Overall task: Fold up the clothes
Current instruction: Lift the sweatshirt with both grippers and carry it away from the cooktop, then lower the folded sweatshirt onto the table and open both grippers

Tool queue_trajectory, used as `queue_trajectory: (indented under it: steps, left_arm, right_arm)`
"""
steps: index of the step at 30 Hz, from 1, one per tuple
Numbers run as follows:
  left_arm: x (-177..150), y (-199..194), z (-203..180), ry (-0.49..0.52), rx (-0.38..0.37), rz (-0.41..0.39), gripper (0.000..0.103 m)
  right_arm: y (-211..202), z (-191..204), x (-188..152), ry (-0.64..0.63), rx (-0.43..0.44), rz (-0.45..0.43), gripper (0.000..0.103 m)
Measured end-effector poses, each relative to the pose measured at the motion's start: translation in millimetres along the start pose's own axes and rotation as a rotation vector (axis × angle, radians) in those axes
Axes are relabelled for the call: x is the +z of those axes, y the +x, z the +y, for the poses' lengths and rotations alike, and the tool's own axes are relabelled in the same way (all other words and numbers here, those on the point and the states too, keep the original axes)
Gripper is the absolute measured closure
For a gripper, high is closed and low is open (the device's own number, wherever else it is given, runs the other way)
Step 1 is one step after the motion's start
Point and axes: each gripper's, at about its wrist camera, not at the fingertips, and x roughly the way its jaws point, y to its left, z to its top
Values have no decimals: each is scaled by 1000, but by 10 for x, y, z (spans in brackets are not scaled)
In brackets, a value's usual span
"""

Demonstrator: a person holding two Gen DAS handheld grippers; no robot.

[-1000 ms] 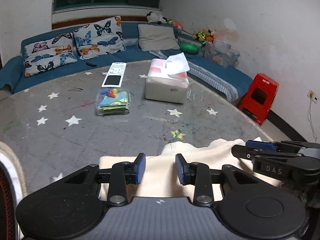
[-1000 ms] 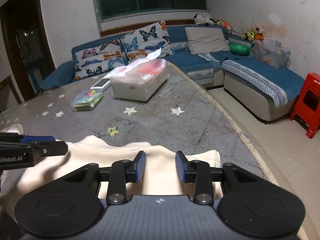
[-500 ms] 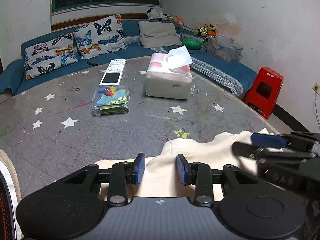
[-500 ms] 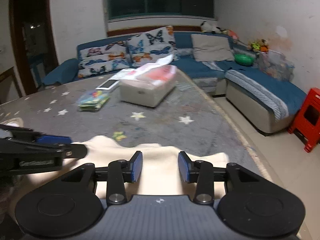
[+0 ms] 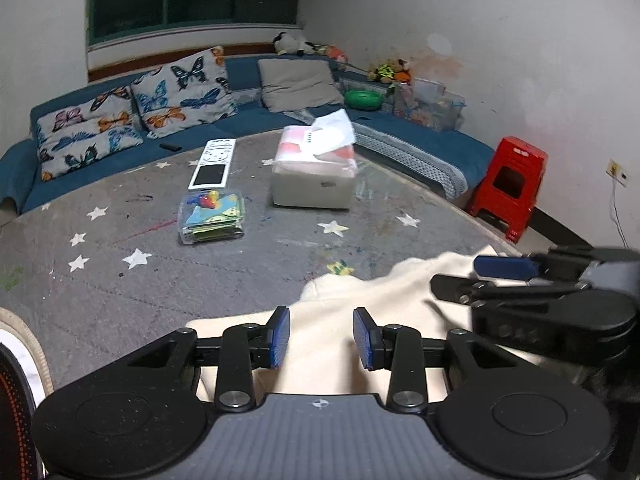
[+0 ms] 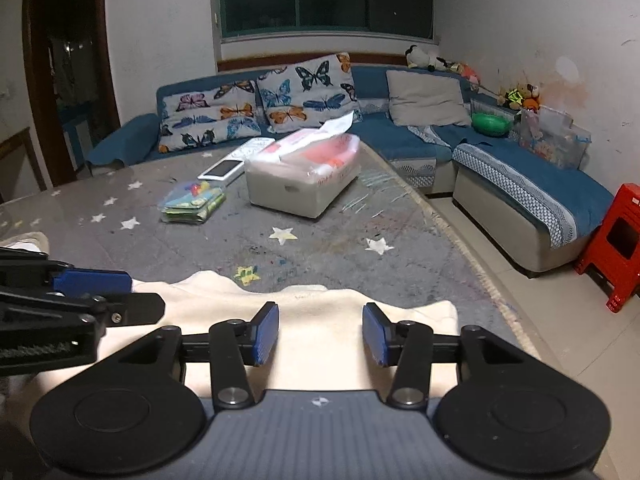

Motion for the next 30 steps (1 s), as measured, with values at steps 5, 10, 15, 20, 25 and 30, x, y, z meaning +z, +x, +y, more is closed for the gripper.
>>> queue_trajectory:
  steps: [5,10,15,20,25,30]
  left_arm:
    - [-70,39,-17,14,13,18,67]
    - [-142,111,5,20,39,33,67]
    - [-160,53,42,9,52,22,67]
    - [-273,-243,16,23,22,-14,67]
    - [-514,-497,-30,37,9,-25,67]
    - [-717,-575,-80,76,32,-33,67]
  right_arm:
    - [-289,-68,-176,-11,35,9,60]
    - [-502,-142,-444,-16,59,36,70]
    - [-670,-205,-558,-21,39,26,71]
    - [-796,-105,-559,-49,36,-8,70]
    - [-806,93,-574,-81,88,-20,70]
    - [-756,253,-658,-126,95,5,70]
